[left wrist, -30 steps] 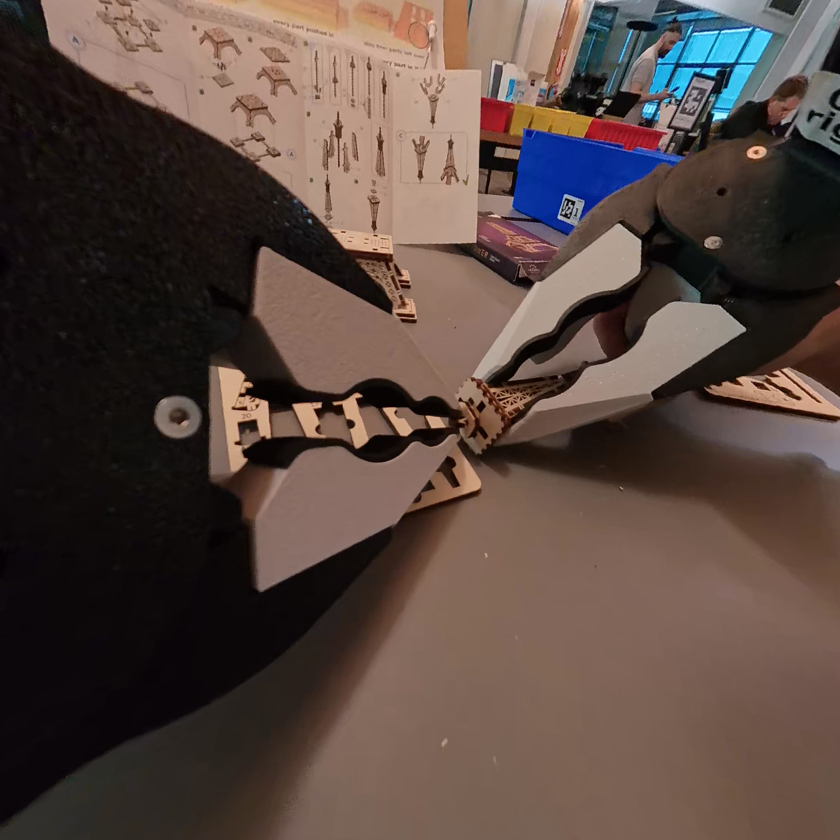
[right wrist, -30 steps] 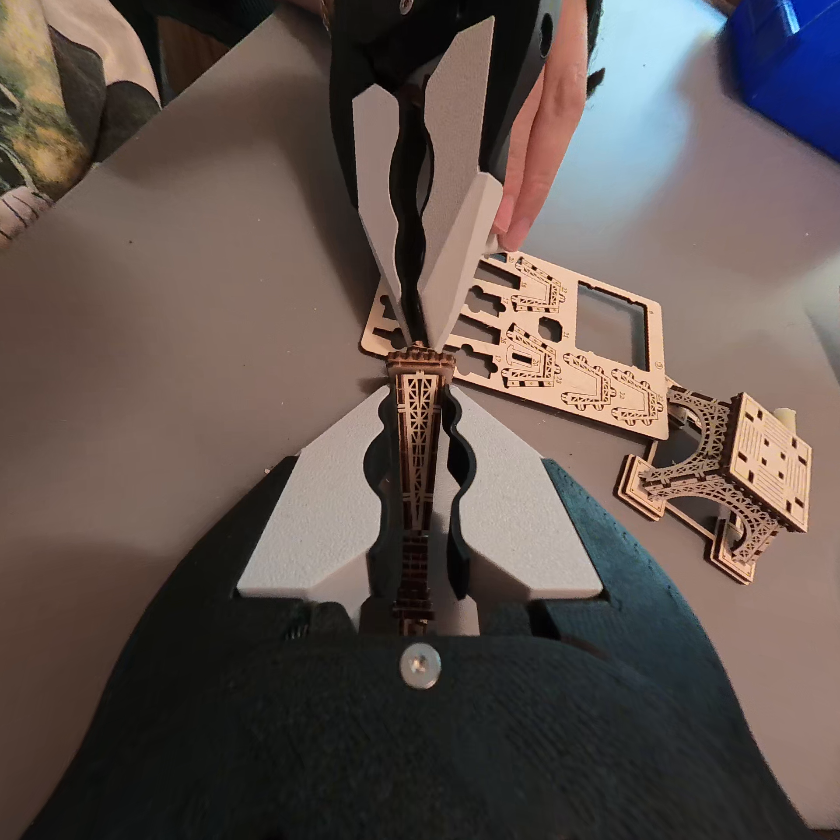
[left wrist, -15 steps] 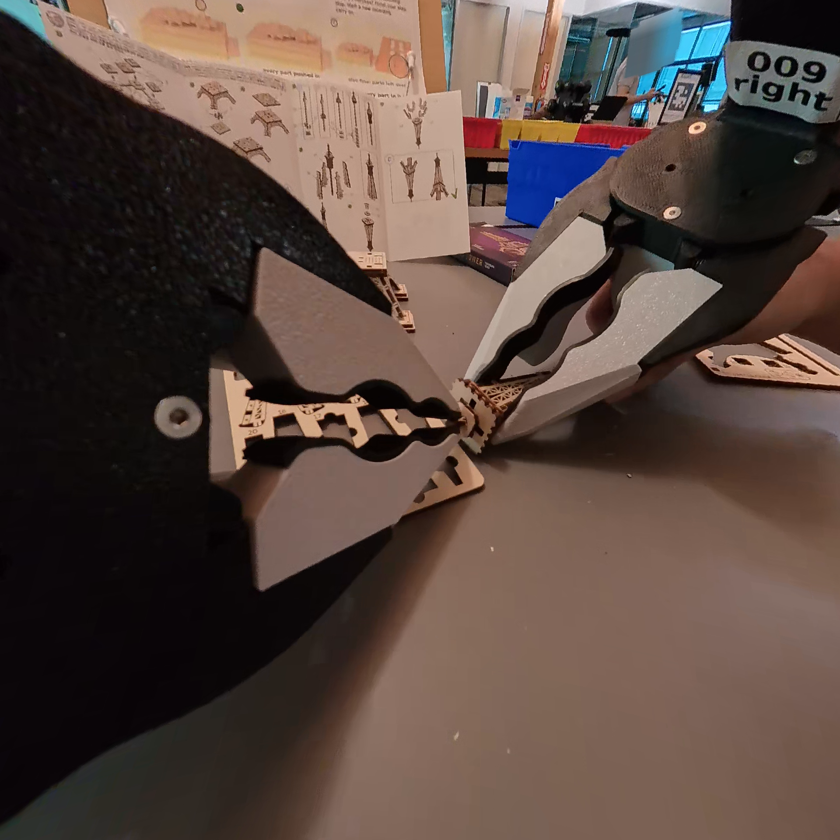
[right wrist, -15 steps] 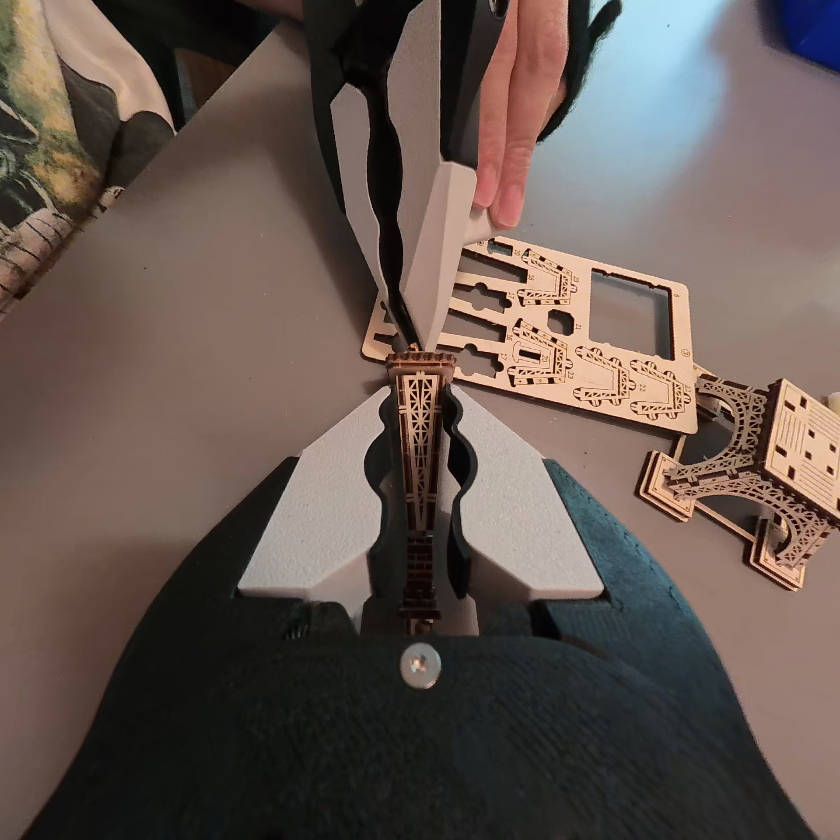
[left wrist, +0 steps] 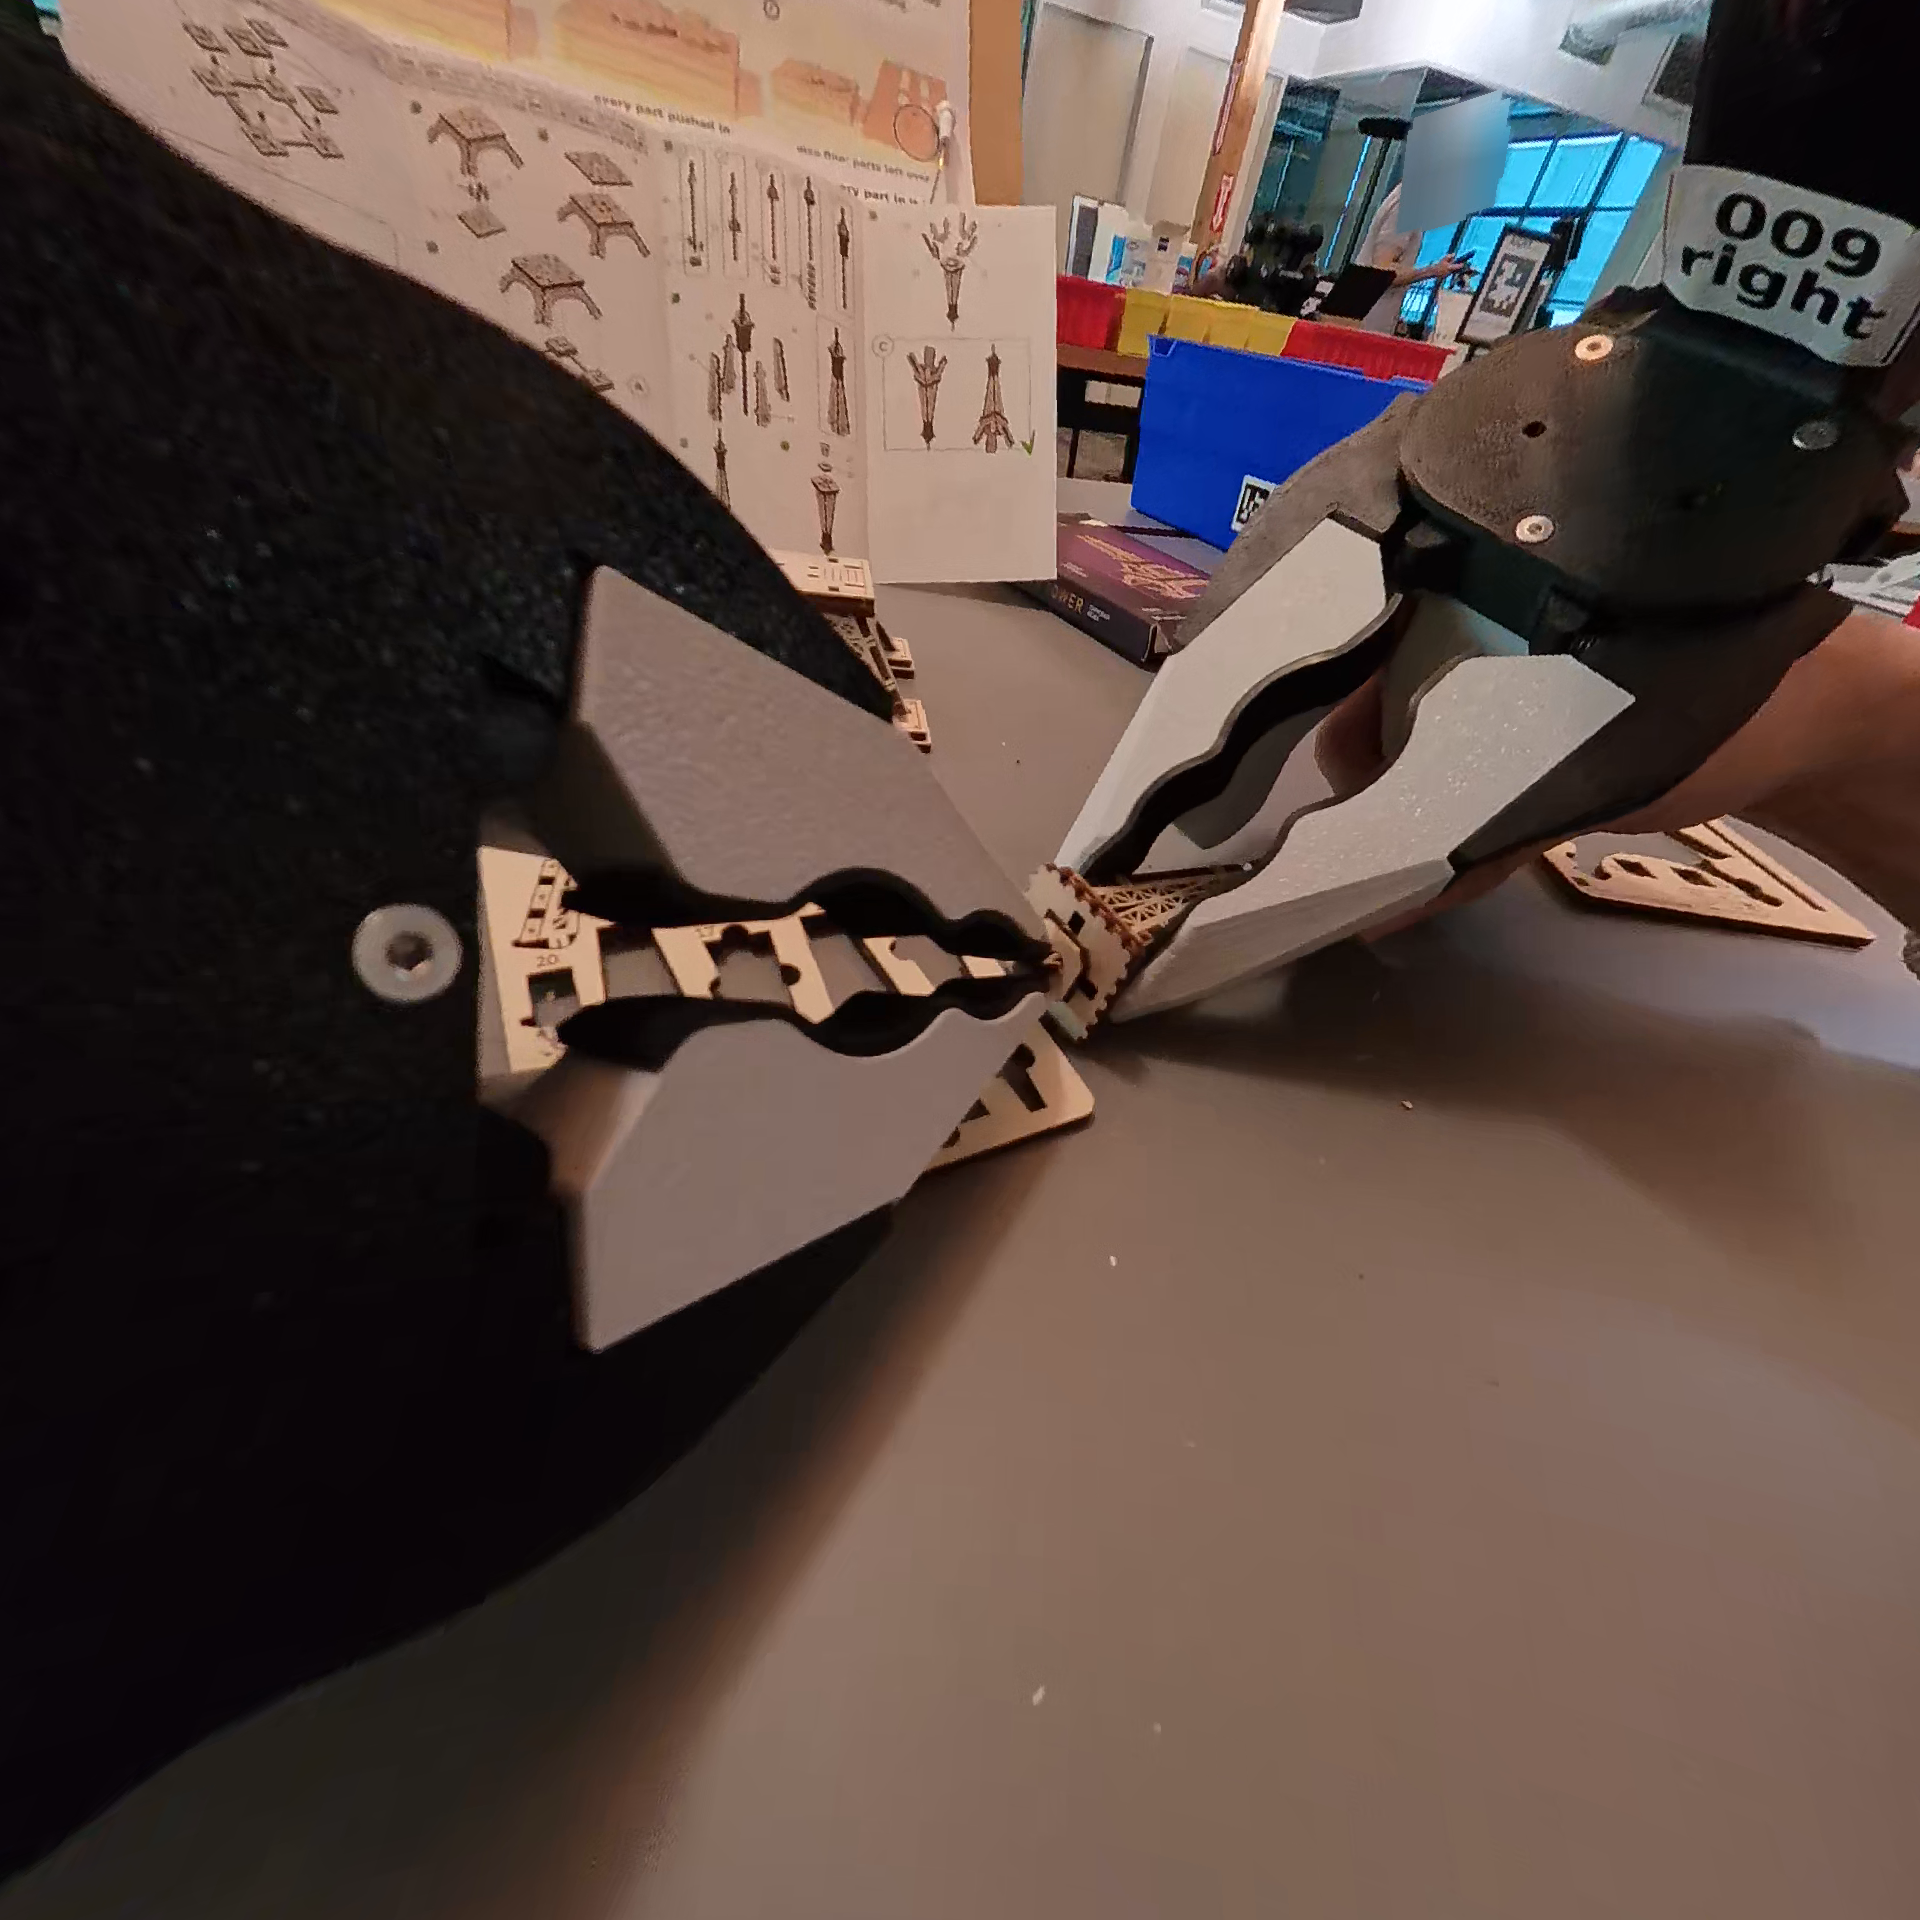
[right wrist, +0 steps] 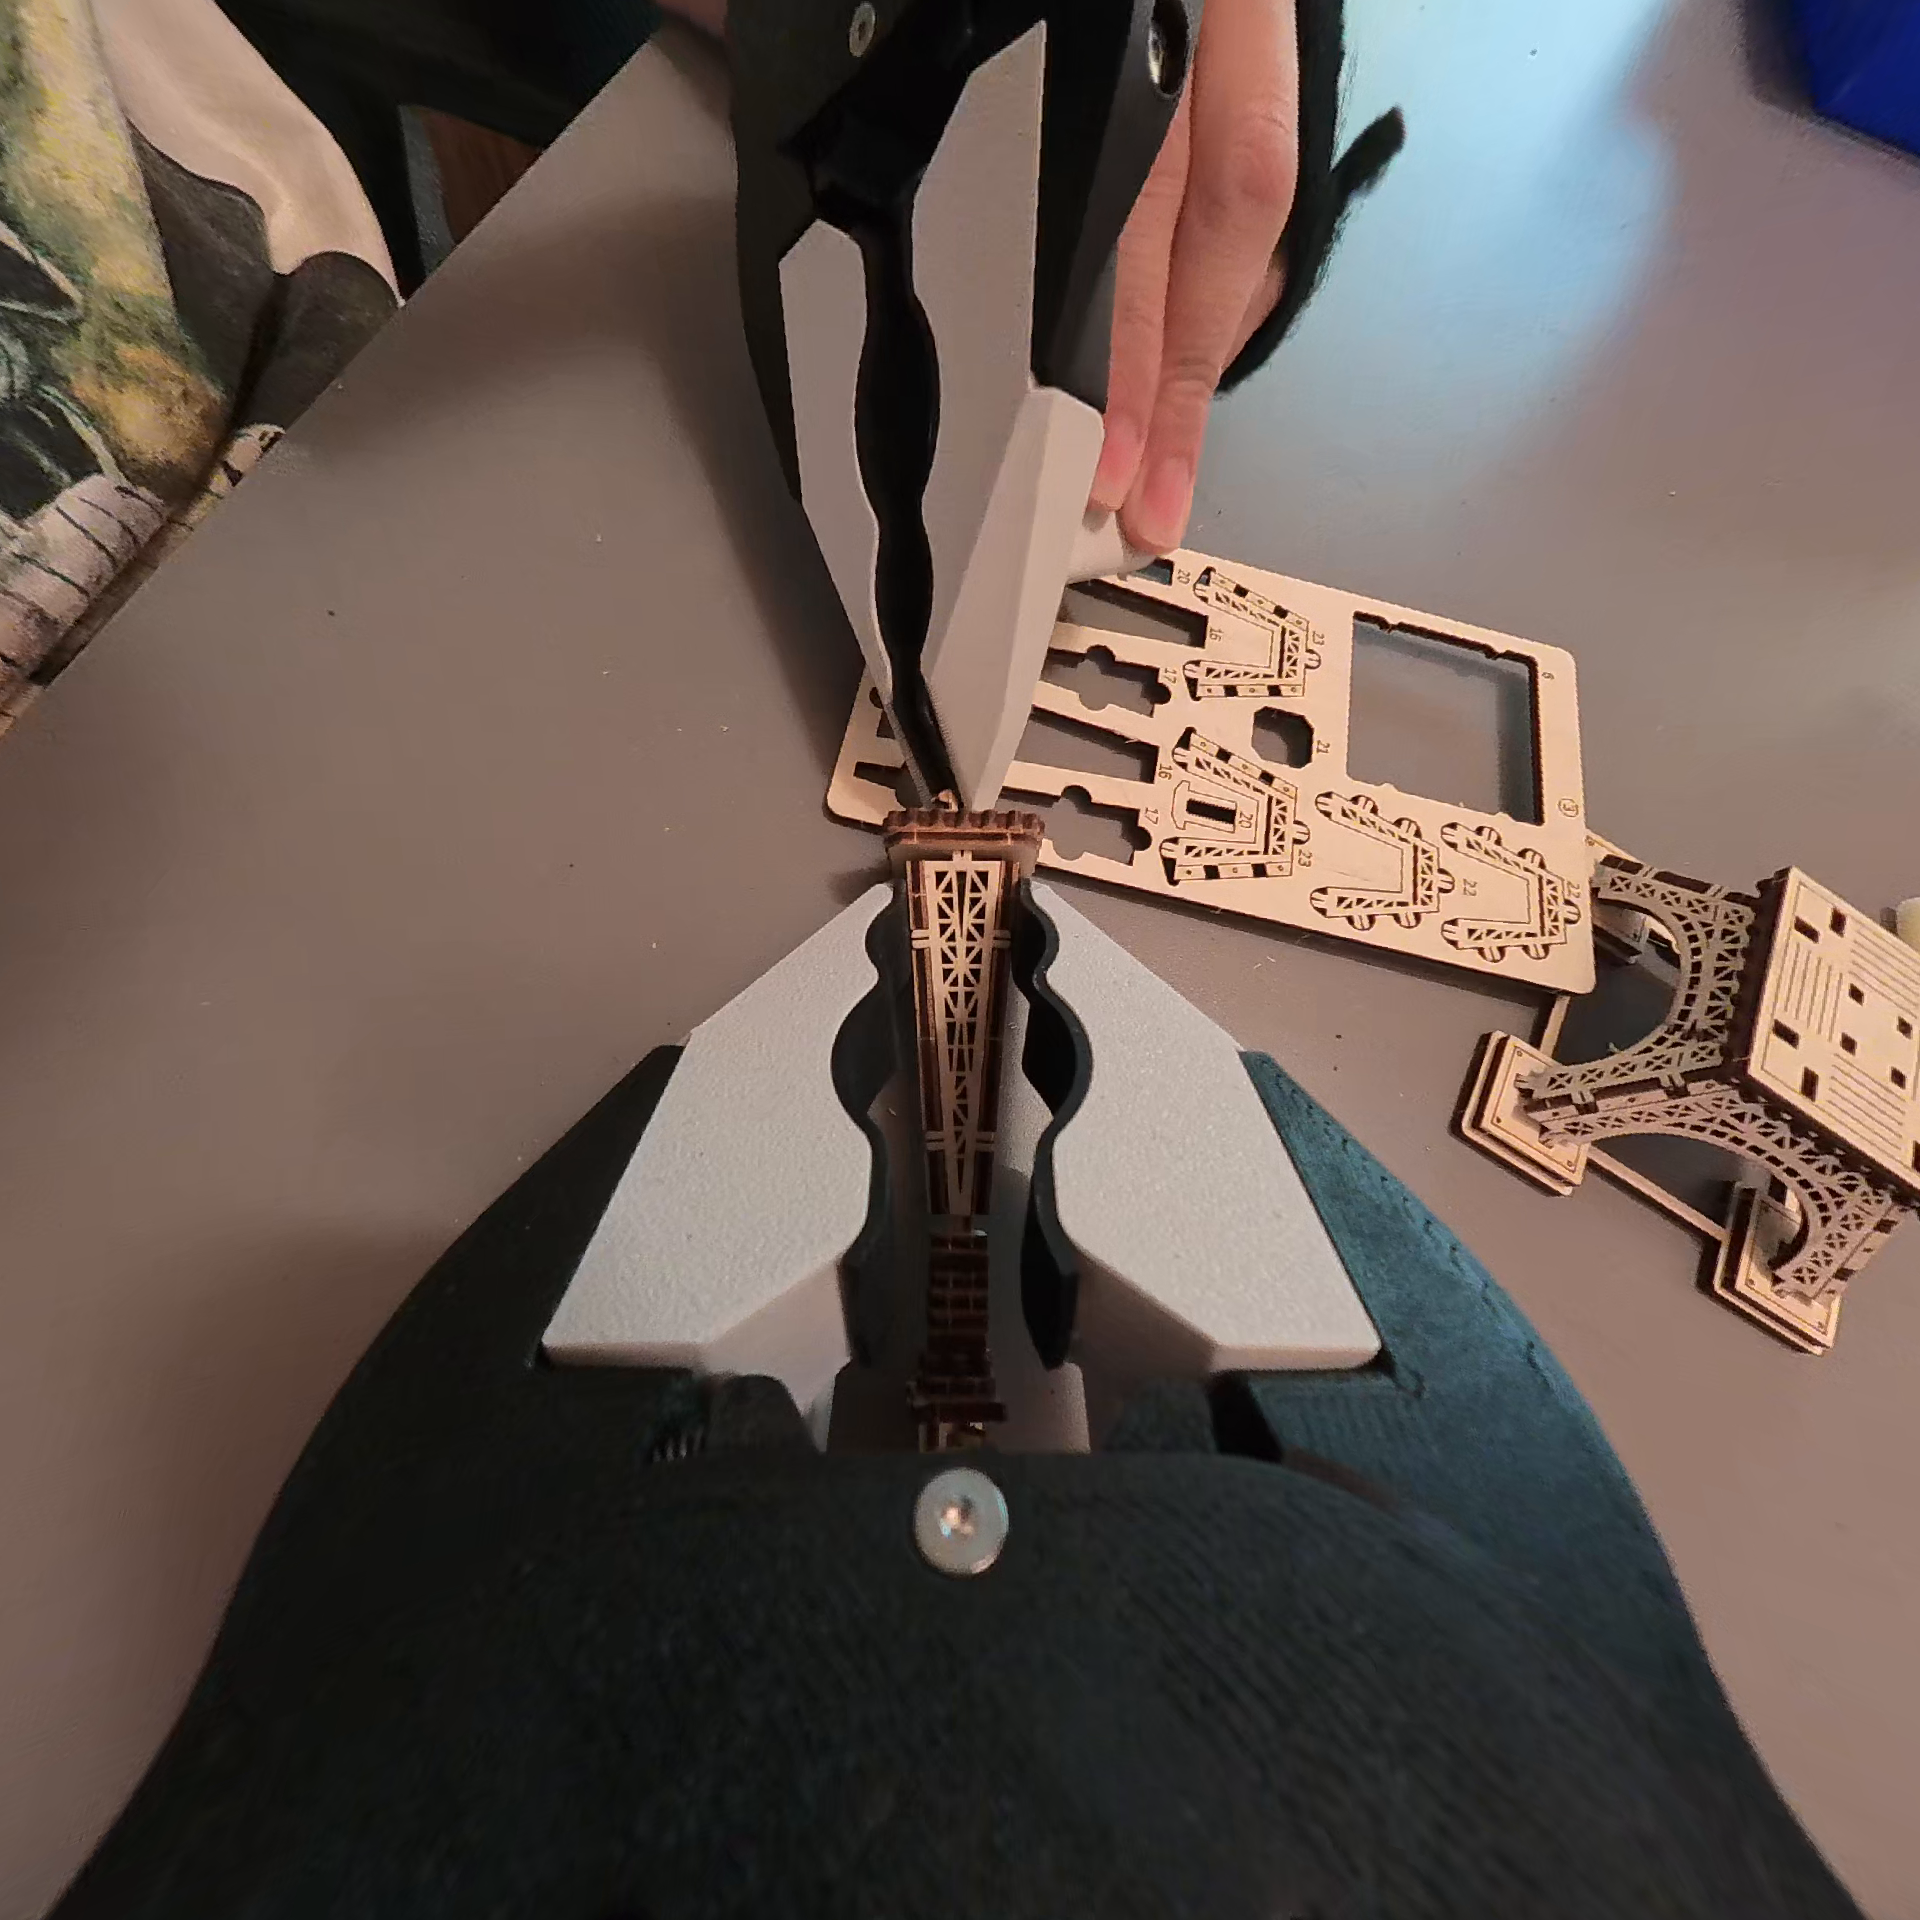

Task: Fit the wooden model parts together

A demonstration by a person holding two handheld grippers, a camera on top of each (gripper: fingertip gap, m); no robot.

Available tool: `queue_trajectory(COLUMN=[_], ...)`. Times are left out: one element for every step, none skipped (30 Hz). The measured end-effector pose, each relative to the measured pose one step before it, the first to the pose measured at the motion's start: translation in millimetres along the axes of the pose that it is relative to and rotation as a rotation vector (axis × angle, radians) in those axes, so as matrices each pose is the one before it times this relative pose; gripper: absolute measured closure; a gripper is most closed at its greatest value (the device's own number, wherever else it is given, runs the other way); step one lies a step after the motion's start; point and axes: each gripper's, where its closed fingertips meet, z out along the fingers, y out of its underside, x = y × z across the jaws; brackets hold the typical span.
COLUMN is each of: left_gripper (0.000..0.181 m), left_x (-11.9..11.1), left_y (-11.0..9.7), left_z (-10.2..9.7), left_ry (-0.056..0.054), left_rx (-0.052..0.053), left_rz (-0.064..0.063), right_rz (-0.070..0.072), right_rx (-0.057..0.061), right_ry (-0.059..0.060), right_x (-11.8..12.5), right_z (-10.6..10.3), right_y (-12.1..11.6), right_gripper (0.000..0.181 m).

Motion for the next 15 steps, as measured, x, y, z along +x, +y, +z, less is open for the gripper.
queue_trajectory(left_gripper=[0.181, 0.181, 0.181, 0.181, 0.181, 0.180, 0.180, 0.177, 0.174, 0.171, 0.168, 0.167, 0.172, 0.181, 0.181], left_x=[-0.21, -0.23, 0.02, 0.09, 0.05, 0.05, -0.10, -0.01, -0.11, -0.94, -2.10, -0.29, 1.02, 1.21, 1.58], left_y=[-0.01, -0.07, 0.02, 0.09, -0.07, -0.07, -0.04, 0.21, 0.22, 0.35, 0.76, 1.40, 0.72, -1.64, -2.87], left_z=[0.44, 0.54, 0.14, 0.08, 0.10, 0.27, 0.30, 0.03, -0.14, -0.54, -1.25, -1.76, -1.85, -1.71, -1.19], left_ry=[-0.0062, -0.0072, -0.0002, 0.0056, 0.0024, 0.0005, 0.0050, 0.0084, 0.0052, -0.0088, -0.0215, -0.0099, -0.0012, 0.0032, 0.0076], left_rx=[0.0011, -0.0008, 0.0044, 0.0113, 0.0127, 0.0109, 0.0071, 0.0002, -0.0031, -0.0042, -0.0062, -0.0079, -0.0015, 0.0117, 0.0156], left_rz=[0.0070, 0.0097, -0.0030, -0.0100, 0.0027, 0.0100, 0.0007, -0.0061, -0.0077, -0.0018, 0.0095, 0.0170, 0.0089, -0.0004, -0.0005], right_rz=[0.0016, 0.0009, -0.0029, -0.0032, -0.0059, -0.0016, -0.0002, 0.0000, -0.0016, -0.0024, -0.0012, 0.0008, 0.0012, 0.0019, 0.0012], right_rx=[-0.0002, -0.0003, 0.0006, 0.0004, 0.0011, 0.0010, 0.0013, 0.0002, 0.0004, 0.0005, 0.0004, 0.0000, 0.0000, 0.0001, 0.0000], right_ry=[-0.0013, -0.0011, 0.0006, 0.0020, 0.0039, -0.0002, -0.0019, -0.0007, 0.0013, 0.0018, 0.0006, -0.0007, -0.0012, -0.0018, -0.0012], right_x=[0.02, 0.00, 0.09, 0.08, 0.03, 0.09, -0.06, -0.02, 0.08, 0.02, -0.03, 0.04, 0.04, 0.01, -0.05], right_z=[-0.12, -0.22, -0.15, 0.03, -0.16, -0.33, -0.36, -0.06, 0.14, -0.03, 0.00, 0.03, -0.04, 0.05, 0.02], right_y=[0.06, 0.12, 0.17, 0.11, 0.22, 0.31, 0.36, 0.18, -0.06, 0.03, -0.08, 0.02, 0.10, 0.04, 0.02], right_gripper=[0.165, 0.165, 0.165, 0.165, 0.164, 0.164, 0.164, 0.164, 0.164, 0.164, 0.164, 0.164, 0.164, 0.164, 0.164])
